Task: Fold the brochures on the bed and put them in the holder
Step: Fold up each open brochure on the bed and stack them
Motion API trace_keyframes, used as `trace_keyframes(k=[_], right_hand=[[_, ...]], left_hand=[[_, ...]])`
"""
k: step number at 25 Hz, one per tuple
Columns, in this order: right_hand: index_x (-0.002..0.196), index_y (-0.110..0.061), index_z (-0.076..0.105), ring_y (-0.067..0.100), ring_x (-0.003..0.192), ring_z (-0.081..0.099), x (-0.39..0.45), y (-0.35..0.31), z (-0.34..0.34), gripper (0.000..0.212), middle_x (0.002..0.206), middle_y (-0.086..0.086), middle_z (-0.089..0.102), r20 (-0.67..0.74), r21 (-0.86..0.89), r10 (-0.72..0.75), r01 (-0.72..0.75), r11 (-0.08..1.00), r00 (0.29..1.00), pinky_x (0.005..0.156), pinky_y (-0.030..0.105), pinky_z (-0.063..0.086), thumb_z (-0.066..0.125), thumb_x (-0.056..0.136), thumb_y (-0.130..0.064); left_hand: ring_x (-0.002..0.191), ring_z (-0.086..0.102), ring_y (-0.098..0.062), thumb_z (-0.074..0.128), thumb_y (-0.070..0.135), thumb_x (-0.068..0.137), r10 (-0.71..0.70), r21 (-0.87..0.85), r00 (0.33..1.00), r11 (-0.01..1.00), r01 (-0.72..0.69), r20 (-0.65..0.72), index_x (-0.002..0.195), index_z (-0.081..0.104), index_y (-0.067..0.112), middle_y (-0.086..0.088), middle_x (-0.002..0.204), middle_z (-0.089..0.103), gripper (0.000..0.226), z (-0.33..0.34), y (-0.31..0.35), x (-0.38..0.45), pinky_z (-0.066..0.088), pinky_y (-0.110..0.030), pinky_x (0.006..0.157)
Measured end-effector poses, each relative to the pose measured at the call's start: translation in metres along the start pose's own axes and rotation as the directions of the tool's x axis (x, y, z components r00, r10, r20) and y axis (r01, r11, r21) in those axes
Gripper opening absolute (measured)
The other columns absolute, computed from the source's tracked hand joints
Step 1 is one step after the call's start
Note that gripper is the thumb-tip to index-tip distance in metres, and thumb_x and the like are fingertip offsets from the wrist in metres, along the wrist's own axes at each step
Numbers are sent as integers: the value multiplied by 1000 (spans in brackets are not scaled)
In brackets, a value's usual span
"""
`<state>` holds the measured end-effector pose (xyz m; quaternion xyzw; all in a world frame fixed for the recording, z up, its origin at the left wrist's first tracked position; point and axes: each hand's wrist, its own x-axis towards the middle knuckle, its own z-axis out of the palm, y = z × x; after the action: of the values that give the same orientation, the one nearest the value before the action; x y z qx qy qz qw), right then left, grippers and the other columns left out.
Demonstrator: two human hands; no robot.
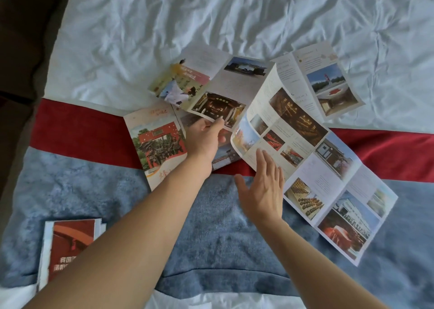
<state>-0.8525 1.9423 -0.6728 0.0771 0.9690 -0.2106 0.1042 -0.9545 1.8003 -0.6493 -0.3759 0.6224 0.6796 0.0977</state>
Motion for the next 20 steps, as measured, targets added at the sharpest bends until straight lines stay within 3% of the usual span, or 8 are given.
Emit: trace_keyframes(k=[5,8,10,12,14,17,20], right_hand=[[147,-14,36,26,132,44,8,-11,-16,75,140,7,50,-108,100,23,-12,995,994,116,48,31,64,87,-48],[121,-13,53,25,107,55,7,-13,-21,49,113,3,60,-163,84,0,14,996,987,105,44,41,71,85,-41],[106,-16,56,20,92,56,4,-13,-25,31,98,-3,59,-150,253,51,-11,968,987,91,43,48,65,89,-40],[102,-18,60,14,87,58,3,-17,-28,29,94,-6,63,-73,491,150,-95,866,986,81,38,50,54,91,-44],[98,-20,65,8,82,61,5,-23,-31,37,90,-8,67,-40,592,248,-177,786,968,74,32,49,48,91,-52],[86,-19,64,11,76,60,12,-28,-30,32,82,-6,67,-53,588,319,-228,776,946,66,31,46,49,91,-47],[72,-12,52,20,63,49,18,-26,-28,31,71,4,61,-49,561,406,-311,767,913,58,38,40,47,96,-32]], left_hand=[[38,42,-7,71,21,85,-262,104,947,964,246,187,69,66,14,2,60,63,18,18,-12,-31,27,-13,35],[33,35,-8,74,27,81,-366,239,911,917,319,191,72,66,14,1,61,58,18,17,-15,-36,22,-14,35],[33,30,-9,75,31,80,-424,313,882,883,351,205,75,63,14,3,54,49,21,14,-15,-37,19,-15,36],[37,31,-10,77,33,76,-434,370,881,862,345,188,76,61,14,4,53,44,25,9,-16,-38,22,-17,37],[41,34,-11,79,34,73,-421,426,891,847,319,169,73,62,15,4,55,44,26,7,-20,-39,26,-18,40],[44,37,-12,77,33,77,-385,449,900,854,263,205,74,63,15,3,57,47,23,3,-25,-40,28,-19,40],[50,41,-14,73,30,83,-340,425,916,876,226,214,76,63,17,2,64,50,17,-2,-27,-39,27,-20,43]])
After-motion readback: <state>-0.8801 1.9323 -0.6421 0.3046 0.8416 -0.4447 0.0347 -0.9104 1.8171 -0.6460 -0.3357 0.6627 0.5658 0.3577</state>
